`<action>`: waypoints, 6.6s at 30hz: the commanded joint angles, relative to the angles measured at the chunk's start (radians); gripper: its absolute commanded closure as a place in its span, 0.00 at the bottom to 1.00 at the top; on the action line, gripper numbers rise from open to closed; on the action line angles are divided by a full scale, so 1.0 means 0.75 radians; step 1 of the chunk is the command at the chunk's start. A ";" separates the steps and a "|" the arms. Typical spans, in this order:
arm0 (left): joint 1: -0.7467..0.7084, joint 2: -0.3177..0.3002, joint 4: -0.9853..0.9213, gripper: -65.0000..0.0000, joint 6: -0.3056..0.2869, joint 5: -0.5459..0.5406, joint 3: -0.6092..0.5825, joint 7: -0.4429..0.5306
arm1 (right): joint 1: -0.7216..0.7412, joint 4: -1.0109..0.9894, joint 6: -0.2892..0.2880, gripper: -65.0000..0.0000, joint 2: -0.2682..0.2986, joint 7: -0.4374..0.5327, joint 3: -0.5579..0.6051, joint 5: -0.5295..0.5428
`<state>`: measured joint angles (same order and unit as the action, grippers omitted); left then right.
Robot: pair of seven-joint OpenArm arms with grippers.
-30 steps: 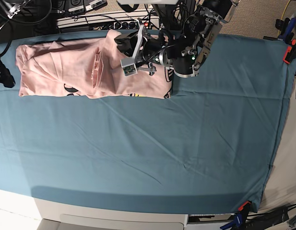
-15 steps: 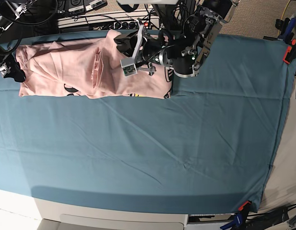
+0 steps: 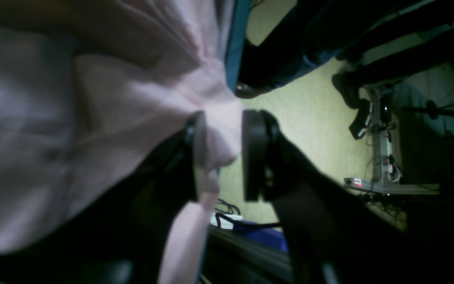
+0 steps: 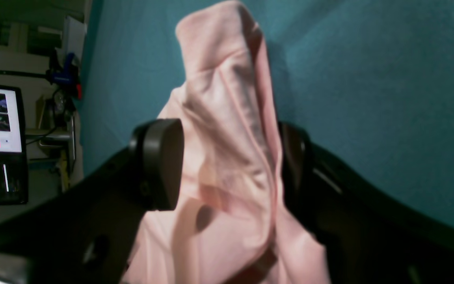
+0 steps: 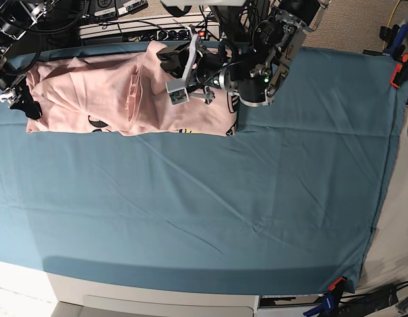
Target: Fold the T-shirt properly
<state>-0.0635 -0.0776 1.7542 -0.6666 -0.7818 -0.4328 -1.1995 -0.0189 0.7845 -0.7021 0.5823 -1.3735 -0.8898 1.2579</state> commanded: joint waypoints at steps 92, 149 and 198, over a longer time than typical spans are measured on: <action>0.041 -0.166 0.024 0.74 -0.005 -0.126 0.445 0.004 | -0.258 1.430 0.005 1.00 -0.866 0.225 0.987 -0.608; 0.055 -0.211 0.025 0.74 0.023 -0.125 0.676 0.029 | -0.315 1.928 0.005 1.00 -0.758 0.127 0.246 -0.341; 0.054 -0.211 0.023 0.74 0.025 -0.074 0.676 0.039 | -0.555 2.042 0.258 1.00 -0.787 0.370 1.012 -1.121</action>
<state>-0.0360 -0.2310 1.7550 -0.6449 -0.8196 0.0723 -1.1923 -0.4351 2.2967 -0.4999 -0.0086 -1.1172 -0.1360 0.4034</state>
